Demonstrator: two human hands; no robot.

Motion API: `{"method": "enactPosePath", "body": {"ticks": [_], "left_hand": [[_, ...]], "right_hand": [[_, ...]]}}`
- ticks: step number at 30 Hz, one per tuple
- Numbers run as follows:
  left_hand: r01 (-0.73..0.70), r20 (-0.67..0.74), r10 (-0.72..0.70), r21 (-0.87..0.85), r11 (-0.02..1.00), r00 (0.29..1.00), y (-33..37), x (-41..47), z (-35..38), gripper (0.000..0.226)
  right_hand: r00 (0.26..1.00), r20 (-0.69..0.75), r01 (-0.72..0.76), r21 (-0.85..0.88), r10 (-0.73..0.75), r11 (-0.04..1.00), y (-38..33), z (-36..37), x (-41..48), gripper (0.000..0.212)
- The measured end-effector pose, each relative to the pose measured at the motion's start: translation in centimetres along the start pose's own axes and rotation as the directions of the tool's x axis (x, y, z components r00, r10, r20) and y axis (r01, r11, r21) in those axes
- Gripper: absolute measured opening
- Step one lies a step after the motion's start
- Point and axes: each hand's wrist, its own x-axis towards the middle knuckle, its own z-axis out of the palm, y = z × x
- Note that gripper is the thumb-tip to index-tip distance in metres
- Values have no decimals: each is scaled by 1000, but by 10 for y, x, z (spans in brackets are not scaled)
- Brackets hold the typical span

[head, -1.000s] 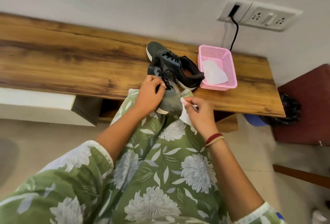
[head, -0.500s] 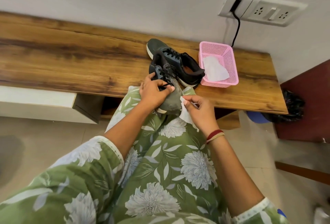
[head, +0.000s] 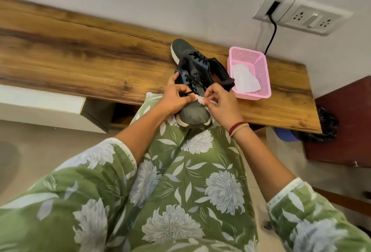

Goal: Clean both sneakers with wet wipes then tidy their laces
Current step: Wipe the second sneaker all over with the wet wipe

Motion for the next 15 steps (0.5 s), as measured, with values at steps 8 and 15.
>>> {"method": "enactPosePath", "body": {"ticks": [8, 15], "left_hand": [[-40, -48, 40, 7, 999, 998, -8, 1, 7, 16], [-99, -93, 108, 98, 990, 990, -14, 1, 12, 20]], "right_hand": [[990, 142, -57, 234, 24, 971, -5, -21, -6, 26], [989, -83, -127, -40, 123, 991, -8, 11, 9, 20]]}}
